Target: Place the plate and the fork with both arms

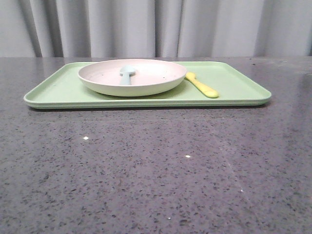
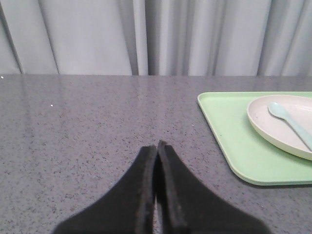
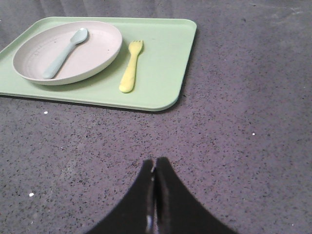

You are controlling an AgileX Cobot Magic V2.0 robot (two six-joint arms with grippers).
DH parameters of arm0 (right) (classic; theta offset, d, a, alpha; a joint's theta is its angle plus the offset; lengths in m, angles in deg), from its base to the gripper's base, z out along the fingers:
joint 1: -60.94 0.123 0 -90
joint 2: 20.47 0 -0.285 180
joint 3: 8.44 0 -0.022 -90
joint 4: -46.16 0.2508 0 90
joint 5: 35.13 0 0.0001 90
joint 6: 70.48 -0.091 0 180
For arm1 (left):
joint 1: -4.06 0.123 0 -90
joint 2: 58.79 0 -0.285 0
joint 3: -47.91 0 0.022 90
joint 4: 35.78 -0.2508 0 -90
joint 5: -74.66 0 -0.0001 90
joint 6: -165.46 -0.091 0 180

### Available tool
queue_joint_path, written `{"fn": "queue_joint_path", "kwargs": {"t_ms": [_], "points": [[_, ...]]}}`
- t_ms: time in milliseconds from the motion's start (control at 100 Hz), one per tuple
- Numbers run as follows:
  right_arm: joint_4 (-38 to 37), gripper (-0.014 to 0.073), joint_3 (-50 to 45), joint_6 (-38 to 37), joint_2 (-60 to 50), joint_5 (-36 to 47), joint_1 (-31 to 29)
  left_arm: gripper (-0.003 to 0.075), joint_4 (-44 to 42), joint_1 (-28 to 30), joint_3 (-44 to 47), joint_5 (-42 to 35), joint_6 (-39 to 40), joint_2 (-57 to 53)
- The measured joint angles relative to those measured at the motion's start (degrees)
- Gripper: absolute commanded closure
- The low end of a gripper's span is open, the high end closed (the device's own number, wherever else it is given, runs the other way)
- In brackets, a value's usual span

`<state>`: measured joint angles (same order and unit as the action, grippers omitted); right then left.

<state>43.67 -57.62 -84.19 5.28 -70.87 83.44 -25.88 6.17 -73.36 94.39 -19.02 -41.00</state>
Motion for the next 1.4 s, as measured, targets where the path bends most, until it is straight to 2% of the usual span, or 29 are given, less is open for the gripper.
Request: {"fn": "queue_joint_path", "kwargs": {"t_ms": [190, 550, 1400], "points": [[0.0, 0.0662, 0.0, 0.0, 0.0, 0.0, 0.0, 0.0741, -3.3, 0.0, 8.3, -9.7, 0.0, -4.1], [0.0, 0.0662, 0.0, 0.0, 0.0, 0.0, 0.0, 0.0741, -4.1, -1.8, 18.4, -15.5, -0.1, -10.1], [0.0, 0.0662, 0.0, 0.0, 0.0, 0.0, 0.0, 0.0741, -2.7, -1.8, 18.5, -13.8, -0.1, -10.2]]}}
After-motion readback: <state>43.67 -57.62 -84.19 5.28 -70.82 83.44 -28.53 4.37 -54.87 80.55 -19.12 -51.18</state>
